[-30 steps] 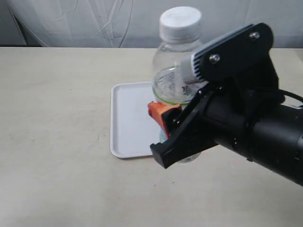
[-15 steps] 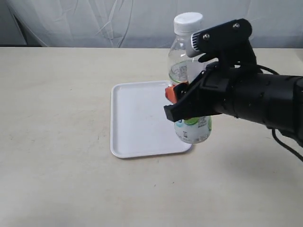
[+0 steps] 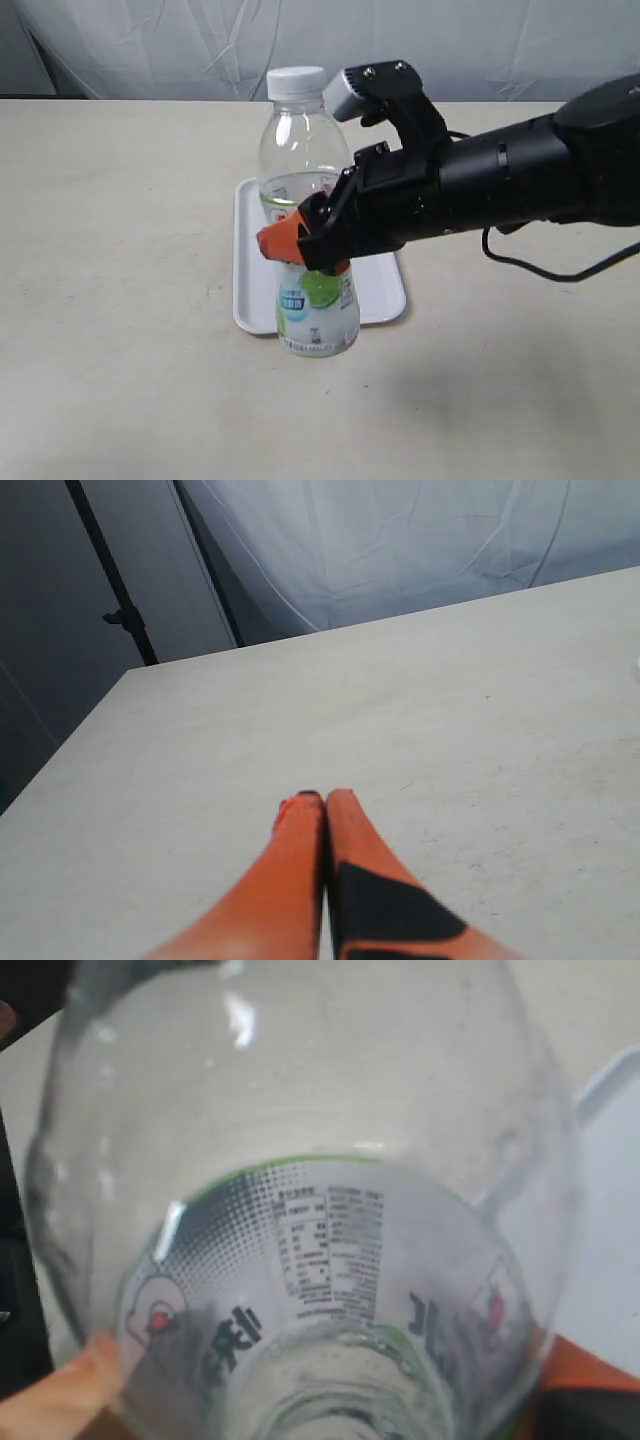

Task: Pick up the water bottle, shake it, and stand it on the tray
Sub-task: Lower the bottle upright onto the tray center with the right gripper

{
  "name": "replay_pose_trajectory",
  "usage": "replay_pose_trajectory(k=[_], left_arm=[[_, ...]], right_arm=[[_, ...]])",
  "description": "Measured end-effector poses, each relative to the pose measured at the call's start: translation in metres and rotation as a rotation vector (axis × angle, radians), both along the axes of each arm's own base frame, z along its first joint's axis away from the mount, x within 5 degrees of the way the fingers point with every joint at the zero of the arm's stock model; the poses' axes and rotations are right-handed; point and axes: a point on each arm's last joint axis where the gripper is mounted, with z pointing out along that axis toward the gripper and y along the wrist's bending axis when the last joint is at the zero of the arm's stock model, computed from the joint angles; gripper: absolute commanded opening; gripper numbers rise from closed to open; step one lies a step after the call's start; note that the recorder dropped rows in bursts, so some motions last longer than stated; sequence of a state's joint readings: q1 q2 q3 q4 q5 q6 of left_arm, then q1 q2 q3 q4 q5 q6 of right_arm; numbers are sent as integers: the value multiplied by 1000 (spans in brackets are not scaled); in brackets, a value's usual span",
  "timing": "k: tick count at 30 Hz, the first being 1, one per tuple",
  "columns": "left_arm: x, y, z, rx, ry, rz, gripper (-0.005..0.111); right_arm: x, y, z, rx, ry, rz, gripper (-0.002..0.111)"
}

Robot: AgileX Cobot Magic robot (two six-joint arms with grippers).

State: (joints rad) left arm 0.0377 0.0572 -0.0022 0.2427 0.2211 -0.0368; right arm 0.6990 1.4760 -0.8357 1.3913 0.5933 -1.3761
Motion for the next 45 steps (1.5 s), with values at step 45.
replay_pose_trajectory(k=[45], left_arm=[[0, 0, 0, 0, 0, 0, 0]], right_arm=[[-33, 11, 27, 3, -320, -141, -1]])
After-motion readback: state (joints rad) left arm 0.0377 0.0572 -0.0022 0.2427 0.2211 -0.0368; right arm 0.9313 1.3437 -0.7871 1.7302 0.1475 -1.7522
